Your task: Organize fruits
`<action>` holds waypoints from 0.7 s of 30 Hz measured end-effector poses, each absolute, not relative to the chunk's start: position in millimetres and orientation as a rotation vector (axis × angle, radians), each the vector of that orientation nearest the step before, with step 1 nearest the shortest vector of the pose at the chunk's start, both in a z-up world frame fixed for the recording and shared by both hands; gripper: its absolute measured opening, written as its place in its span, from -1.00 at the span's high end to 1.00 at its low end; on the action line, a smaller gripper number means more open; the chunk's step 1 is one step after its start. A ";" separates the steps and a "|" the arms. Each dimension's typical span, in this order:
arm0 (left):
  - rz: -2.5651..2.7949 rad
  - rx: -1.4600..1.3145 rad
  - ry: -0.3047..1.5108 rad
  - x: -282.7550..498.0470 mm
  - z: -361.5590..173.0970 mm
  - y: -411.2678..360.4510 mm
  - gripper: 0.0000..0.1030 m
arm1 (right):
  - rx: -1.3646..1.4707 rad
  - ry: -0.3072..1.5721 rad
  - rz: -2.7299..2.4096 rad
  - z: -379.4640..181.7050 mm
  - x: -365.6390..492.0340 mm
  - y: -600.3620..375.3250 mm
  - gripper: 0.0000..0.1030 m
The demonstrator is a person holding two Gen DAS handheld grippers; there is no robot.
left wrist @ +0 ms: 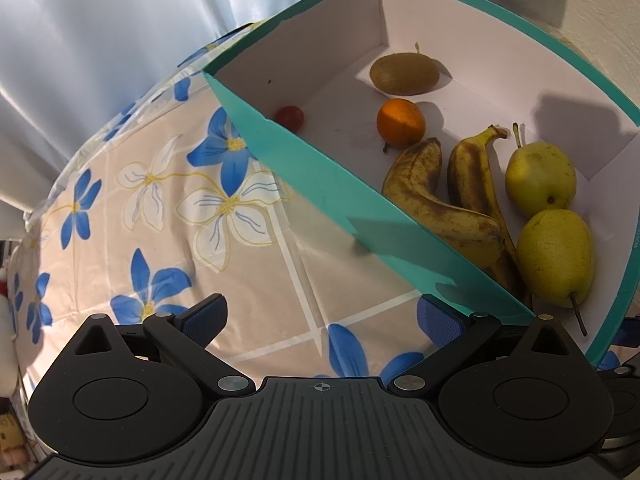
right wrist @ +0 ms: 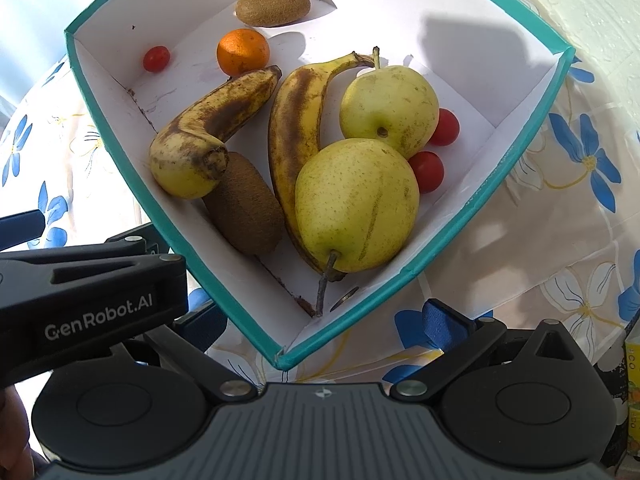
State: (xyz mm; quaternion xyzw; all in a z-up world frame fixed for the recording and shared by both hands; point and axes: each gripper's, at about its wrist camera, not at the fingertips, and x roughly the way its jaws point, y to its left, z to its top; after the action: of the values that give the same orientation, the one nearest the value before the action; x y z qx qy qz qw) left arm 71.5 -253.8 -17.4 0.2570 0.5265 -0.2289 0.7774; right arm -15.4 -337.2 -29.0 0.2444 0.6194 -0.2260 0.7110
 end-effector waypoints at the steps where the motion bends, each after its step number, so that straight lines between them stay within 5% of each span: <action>1: -0.496 0.555 1.139 71.6 -17.3 -253.7 -1.00 | 0.543 1.373 -0.500 -29.1 -15.7 -337.8 -1.00; 21: -0.502 0.540 1.146 71.6 -15.7 -252.9 -1.00 | 0.527 1.372 -0.487 -28.7 -16.5 -335.5 -1.00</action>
State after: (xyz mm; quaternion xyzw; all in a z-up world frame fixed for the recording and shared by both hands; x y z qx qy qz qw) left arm 71.6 -252.9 -15.7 0.2496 0.5298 -0.2321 0.7767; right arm -16.5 -335.5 -28.7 0.2379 0.6196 -0.2198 0.7149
